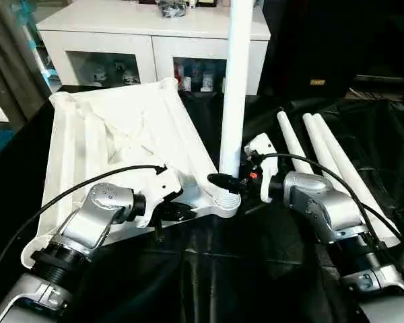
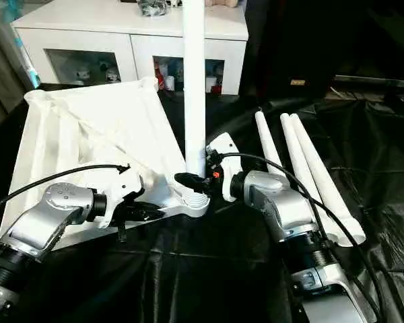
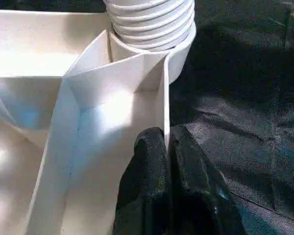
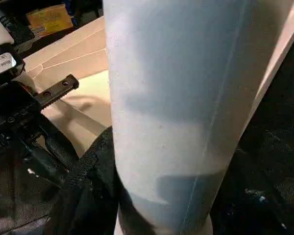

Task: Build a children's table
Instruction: Insert table leg to table base

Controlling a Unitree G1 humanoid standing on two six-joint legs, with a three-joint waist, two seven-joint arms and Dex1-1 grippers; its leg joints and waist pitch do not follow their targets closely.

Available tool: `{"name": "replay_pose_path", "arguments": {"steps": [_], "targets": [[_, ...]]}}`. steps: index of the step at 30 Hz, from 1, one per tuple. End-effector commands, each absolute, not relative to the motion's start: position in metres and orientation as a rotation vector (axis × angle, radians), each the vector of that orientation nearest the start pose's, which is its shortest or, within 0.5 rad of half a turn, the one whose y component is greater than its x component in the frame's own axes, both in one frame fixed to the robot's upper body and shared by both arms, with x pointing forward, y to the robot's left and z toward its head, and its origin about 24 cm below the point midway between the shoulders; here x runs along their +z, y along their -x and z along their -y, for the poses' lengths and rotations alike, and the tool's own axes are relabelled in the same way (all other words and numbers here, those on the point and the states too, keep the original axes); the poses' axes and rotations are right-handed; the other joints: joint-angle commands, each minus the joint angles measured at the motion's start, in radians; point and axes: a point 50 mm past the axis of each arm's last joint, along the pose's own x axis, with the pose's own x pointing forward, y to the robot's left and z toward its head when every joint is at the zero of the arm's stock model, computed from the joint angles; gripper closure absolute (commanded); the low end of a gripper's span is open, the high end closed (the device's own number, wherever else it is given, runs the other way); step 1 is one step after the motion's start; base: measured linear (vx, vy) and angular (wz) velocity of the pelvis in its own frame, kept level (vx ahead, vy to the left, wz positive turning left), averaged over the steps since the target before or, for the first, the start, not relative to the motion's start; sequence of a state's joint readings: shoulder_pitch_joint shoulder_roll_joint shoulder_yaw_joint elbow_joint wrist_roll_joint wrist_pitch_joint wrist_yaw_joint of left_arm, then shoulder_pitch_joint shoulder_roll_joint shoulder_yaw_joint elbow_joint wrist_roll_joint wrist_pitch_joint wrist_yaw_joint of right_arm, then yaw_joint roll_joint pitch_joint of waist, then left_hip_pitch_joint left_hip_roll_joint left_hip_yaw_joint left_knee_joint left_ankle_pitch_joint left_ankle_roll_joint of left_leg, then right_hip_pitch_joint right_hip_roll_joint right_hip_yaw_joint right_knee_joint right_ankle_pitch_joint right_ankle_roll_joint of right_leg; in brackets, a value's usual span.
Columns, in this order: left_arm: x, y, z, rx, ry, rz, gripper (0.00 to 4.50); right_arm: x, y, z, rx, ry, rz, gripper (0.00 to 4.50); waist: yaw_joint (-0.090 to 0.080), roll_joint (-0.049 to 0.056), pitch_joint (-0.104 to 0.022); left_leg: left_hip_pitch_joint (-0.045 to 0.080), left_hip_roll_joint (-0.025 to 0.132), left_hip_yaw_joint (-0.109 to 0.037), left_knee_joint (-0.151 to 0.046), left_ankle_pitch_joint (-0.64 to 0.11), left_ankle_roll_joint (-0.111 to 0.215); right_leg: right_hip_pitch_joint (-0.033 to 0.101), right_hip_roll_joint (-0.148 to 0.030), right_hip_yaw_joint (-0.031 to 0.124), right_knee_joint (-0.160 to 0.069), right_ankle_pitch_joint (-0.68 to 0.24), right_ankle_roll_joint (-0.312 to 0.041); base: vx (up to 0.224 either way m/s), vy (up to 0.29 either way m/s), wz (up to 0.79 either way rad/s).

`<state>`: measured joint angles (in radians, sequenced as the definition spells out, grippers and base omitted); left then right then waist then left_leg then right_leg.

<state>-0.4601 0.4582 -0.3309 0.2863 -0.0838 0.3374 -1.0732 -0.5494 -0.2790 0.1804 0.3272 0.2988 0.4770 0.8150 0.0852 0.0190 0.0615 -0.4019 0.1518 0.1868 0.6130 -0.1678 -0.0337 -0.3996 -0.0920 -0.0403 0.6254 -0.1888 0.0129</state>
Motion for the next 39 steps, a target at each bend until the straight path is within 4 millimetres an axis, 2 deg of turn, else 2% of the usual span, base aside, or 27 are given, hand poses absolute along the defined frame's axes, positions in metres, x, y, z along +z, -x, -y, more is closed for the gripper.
{"name": "replay_pose_path", "arguments": {"steps": [1, 9, 17, 21, 22, 24, 25, 26, 27, 29, 30, 32, 39], "targets": [[0.062, -0.294, -0.124, -1.282, -0.316, -0.406, 4.50, 0.069, -0.320, 0.108, 1.005, -0.018, -0.396, 2.59, -0.008, -0.008, -0.069, 0.034, 0.073, -0.029, -0.092, -0.304, -0.011, 0.026, -0.060, 0.041, -0.078, -0.268, -0.215, 0.000, 0.000, 0.00], [0.061, -0.292, -0.127, -1.278, -0.306, -0.410, 4.50, 0.069, -0.321, 0.108, 1.004, -0.028, -0.388, 2.59, -0.011, -0.008, -0.069, 0.033, 0.072, -0.030, -0.093, -0.314, -0.013, 0.025, -0.061, 0.042, -0.081, -0.294, -0.206, 0.000, 0.000, 0.00], [0.063, -0.295, -0.130, -1.263, -0.308, -0.412, 4.50, 0.065, -0.322, 0.114, 0.939, -0.122, -0.360, 2.59, -0.012, -0.001, -0.069, 0.034, 0.072, -0.031, -0.094, -0.332, -0.019, 0.024, -0.061, 0.042, -0.081, -0.295, -0.211, 0.000, 0.000, 0.00], [0.064, -0.296, -0.130, -1.255, -0.310, -0.409, 4.50, 0.062, -0.322, 0.117, 0.909, -0.155, -0.351, 2.59, -0.013, -0.003, -0.068, 0.034, 0.072, -0.031, -0.094, -0.337, -0.019, 0.024, -0.061, 0.042, -0.082, -0.292, -0.213, 0.000, 0.000, 0.00], [0.064, -0.297, -0.131, -1.248, -0.310, -0.408, 4.50, 0.059, -0.322, 0.120, 0.880, -0.181, -0.348, 2.59, -0.012, 0.003, -0.068, 0.035, 0.072, -0.032, -0.095, -0.344, -0.022, 0.022, -0.061, 0.043, -0.083, -0.295, -0.212, 0.000, 0.000, 0.00], [0.064, -0.298, -0.131, -1.240, -0.310, -0.406, 4.50, 0.054, -0.321, 0.123, 0.852, -0.197, -0.346, 2.59, -0.013, 0.005, -0.068, 0.036, 0.072, -0.033, -0.096, -0.361, -0.028, 0.021, -0.061, 0.042, -0.084, -0.305, -0.212, 0.000, 0.000, 0.00], [0.065, -0.298, -0.132, -1.236, -0.309, -0.405, 4.50, 0.052, -0.320, 0.124, 0.844, -0.201, -0.344, 2.59, -0.013, 0.009, -0.068, 0.036, 0.072, -0.034, -0.097, -0.365, -0.031, 0.022, -0.061, 0.042, -0.084, -0.305, -0.212, 0.000, 0.000, 0.00], [0.065, -0.299, -0.132, -1.234, -0.309, -0.405, 4.50, 0.051, -0.320, 0.125, 0.839, -0.203, -0.344, 2.59, -0.015, 0.005, -0.067, 0.036, 0.072, -0.033, -0.097, -0.372, -0.032, 0.022, -0.061, 0.041, -0.085, -0.309, -0.212, 0.000, 0.000, 0.00], [0.064, -0.299, -0.132, -1.232, -0.308, -0.405, 4.50, 0.049, -0.319, 0.126, 0.830, -0.208, -0.342, 2.59, -0.012, 0.017, -0.066, 0.037, 0.071, -0.035, -0.098, -0.382, -0.036, 0.020, -0.061, 0.042, -0.084, -0.314, -0.212, 0.000, 0.000, 0.00], [0.064, -0.300, -0.133, -1.228, -0.311, -0.407, 4.50, 0.047, -0.317, 0.127, 0.819, -0.236, -0.329, 2.59, -0.015, 0.011, -0.066, 0.039, 0.072, -0.035, -0.099, -0.403, -0.040, 0.018, -0.060, 0.042, -0.088, -0.325, -0.208, 0.000, 0.000, 0.00], [0.064, -0.300, -0.133, -1.227, -0.312, -0.408, 4.50, 0.046, -0.316, 0.128, 0.811, -0.252, -0.321, 2.59, -0.012, 0.017, -0.065, 0.040, 0.072, -0.036, -0.099, -0.409, -0.042, 0.017, -0.062, 0.042, -0.088, -0.326, -0.208, 0.000, 0.000, 0.00], [0.065, -0.302, -0.133, -1.219, -0.314, -0.405, 4.50, 0.044, -0.313, 0.130, 0.806, -0.286, -0.301, 2.59, -0.013, 0.012, -0.066, 0.037, 0.072, -0.036, -0.100, -0.405, -0.039, 0.020, -0.061, 0.042, -0.088, -0.314, -0.211, 0.000, 0.000, 0.00], [0.067, -0.306, -0.132, -1.201, -0.311, -0.392, 4.50, 0.040, -0.306, 0.135, 0.803, -0.337, -0.270, 2.59, -0.006, 0.017, -0.064, 0.039, 0.073, -0.036, -0.102, -0.410, -0.033, 0.018, -0.063, 0.042, -0.091, -0.336, -0.208, 0.000, 0.000, 0.00]]}}
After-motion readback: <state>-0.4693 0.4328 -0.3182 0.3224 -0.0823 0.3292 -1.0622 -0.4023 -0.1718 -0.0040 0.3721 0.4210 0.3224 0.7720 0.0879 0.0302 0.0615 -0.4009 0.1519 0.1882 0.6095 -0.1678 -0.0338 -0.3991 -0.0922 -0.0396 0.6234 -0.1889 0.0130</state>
